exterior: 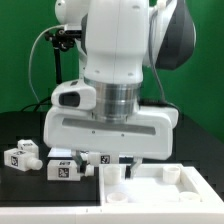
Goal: Assemble one leg
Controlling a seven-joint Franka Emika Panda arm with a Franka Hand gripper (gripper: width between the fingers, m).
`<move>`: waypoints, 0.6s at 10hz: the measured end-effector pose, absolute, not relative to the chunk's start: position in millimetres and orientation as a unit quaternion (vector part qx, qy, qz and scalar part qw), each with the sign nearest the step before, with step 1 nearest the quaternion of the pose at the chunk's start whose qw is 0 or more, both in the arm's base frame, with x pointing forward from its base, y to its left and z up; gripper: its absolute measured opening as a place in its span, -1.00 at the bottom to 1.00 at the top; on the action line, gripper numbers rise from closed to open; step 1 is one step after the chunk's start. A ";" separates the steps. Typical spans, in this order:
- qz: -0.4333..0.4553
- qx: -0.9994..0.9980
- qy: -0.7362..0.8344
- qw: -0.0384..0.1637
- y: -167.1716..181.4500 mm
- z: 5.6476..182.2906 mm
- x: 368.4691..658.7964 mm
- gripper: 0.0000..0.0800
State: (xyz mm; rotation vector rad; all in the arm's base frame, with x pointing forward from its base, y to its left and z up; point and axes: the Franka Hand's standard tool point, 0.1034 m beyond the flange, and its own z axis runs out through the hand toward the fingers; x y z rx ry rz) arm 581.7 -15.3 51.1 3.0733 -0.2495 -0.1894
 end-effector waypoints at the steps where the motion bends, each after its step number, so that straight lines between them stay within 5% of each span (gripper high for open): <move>1: -0.083 0.992 -0.090 0.016 -15.3 65.1 573.6 0.62; 2: -0.097 0.990 -0.105 0.005 -18.9 72.1 569.7 0.62; 3: -0.089 0.992 -0.084 0.029 -23.3 72.0 574.0 0.62; 6: -0.089 0.992 -0.082 0.030 -22.1 71.0 574.1 0.62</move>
Offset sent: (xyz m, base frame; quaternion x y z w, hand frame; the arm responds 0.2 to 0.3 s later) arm 0.0000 0.0000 0.0000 0.0000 0.0000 0.0000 1.0000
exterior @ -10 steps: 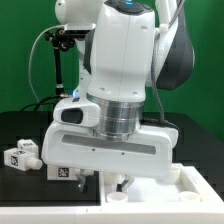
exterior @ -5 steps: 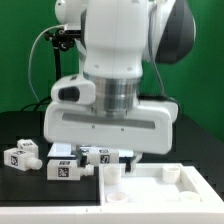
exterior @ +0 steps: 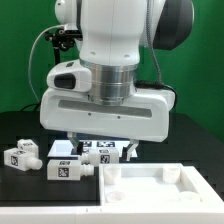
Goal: Assemble one leg
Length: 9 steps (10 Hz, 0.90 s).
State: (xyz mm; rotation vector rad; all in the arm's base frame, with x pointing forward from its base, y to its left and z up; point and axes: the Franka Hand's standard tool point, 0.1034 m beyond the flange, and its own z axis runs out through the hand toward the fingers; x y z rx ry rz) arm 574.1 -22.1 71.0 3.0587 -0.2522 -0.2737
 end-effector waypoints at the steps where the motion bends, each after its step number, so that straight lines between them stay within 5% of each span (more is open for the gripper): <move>1: -0.080 0.992 -0.094 0.031 -21.8 70.8 572.5 0.62; 6: -0.082 0.965 -0.246 0.035 12.7 60.7 474.3 0.62; 9: -0.083 0.966 -0.242 0.035 14.1 59.1 474.2 0.62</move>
Offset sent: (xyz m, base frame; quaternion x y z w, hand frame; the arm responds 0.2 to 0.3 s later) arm -0.0869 0.0016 0.0023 0.0057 -0.0076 0.1830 0.9831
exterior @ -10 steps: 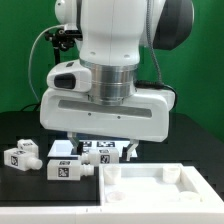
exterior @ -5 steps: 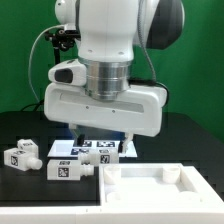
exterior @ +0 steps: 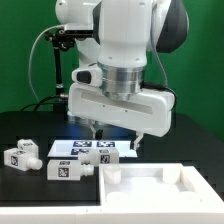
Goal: Assemble one leg
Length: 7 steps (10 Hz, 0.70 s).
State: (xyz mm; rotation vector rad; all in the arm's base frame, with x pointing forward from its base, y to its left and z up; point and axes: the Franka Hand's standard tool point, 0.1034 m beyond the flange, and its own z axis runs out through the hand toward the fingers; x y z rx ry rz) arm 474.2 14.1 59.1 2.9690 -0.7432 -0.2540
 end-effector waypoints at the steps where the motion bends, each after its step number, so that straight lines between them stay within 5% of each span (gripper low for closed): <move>1: -0.083 0.966 -0.241 0.035 14.5 58.9 474.1 0.62; 7: -0.063 0.923 -0.379 0.024 5.7 38.2 435.2 0.62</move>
Offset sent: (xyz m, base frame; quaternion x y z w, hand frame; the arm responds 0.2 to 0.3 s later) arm -0.0324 -0.0336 -0.0061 -0.0214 0.0807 0.0970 0.9918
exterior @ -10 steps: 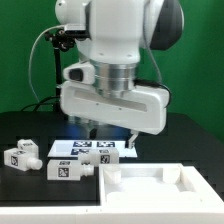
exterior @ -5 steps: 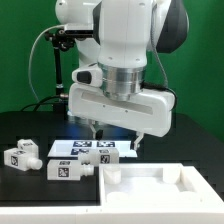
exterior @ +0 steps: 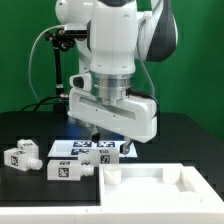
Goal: Assemble one leg
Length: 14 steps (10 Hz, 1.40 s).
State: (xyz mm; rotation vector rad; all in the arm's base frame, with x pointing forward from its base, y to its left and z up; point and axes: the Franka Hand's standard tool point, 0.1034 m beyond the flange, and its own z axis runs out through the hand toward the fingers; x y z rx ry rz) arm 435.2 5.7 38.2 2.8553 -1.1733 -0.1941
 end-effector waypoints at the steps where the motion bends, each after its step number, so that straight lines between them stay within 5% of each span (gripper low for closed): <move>1: -0.066 0.912 -0.405 0.011 3.8 36.7 433.5 0.62; 9: -0.071 0.912 -0.403 0.022 6.8 15.5 422.2 0.62; 11: -0.071 0.912 -0.403 0.022 6.8 15.4 422.1 0.01; 12: -0.071 0.912 -0.403 0.022 6.8 15.5 422.3 0.01; 13: -0.071 0.912 -0.403 0.021 6.9 15.9 422.7 -0.29; 14: -0.071 0.912 -0.403 0.021 6.9 15.9 422.7 -0.29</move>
Offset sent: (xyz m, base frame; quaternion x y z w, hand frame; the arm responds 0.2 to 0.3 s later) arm -0.0114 0.0087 -0.0117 -0.0093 0.0070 0.0034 0.9999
